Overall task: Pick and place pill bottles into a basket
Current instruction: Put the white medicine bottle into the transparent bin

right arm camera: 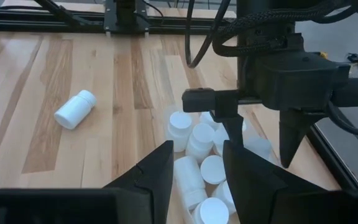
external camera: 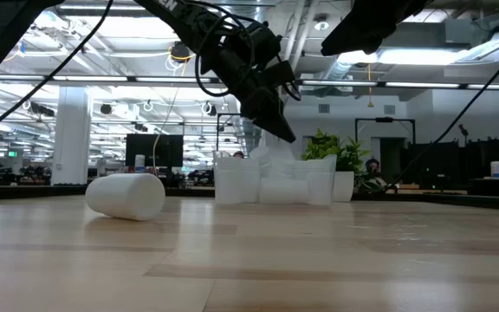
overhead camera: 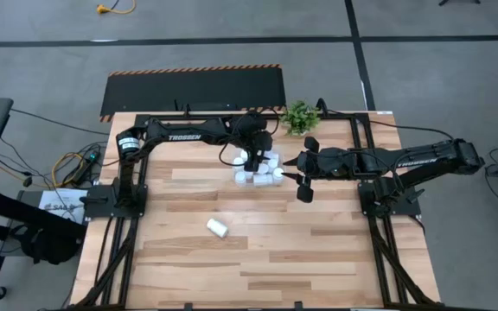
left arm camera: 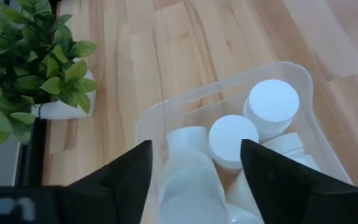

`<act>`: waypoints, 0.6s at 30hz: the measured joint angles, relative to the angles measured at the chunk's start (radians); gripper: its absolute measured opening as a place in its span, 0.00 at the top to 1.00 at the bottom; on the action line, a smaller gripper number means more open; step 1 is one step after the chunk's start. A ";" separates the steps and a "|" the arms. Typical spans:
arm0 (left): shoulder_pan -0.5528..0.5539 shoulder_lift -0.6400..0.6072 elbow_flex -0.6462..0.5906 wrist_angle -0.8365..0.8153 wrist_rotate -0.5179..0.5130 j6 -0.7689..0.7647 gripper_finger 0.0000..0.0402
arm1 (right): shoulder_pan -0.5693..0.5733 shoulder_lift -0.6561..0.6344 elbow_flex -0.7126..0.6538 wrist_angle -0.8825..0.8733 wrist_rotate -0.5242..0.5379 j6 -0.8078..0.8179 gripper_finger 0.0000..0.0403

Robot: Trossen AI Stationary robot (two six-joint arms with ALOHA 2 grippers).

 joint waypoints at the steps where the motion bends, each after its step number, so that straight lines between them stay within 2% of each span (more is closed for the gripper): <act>1: 0.000 0.000 0.000 0.000 -0.007 0.000 0.41 | 0.000 0.000 0.000 0.000 0.000 0.000 0.67; 4: -0.002 0.000 0.005 -0.011 -0.043 0.001 0.37 | 0.000 0.000 0.000 0.000 0.000 0.000 0.67; 8: -0.009 0.000 0.087 -0.139 -0.056 0.057 0.36 | 0.000 0.000 0.000 0.000 0.000 0.000 0.67; 12: -0.021 0.000 0.227 -0.375 -0.060 0.117 0.36 | 0.000 0.000 0.000 -0.001 0.000 0.001 0.67; 18: -0.071 -0.002 0.443 -0.788 -0.165 0.130 0.36 | 0.008 0.000 0.000 -0.009 -0.005 0.001 0.67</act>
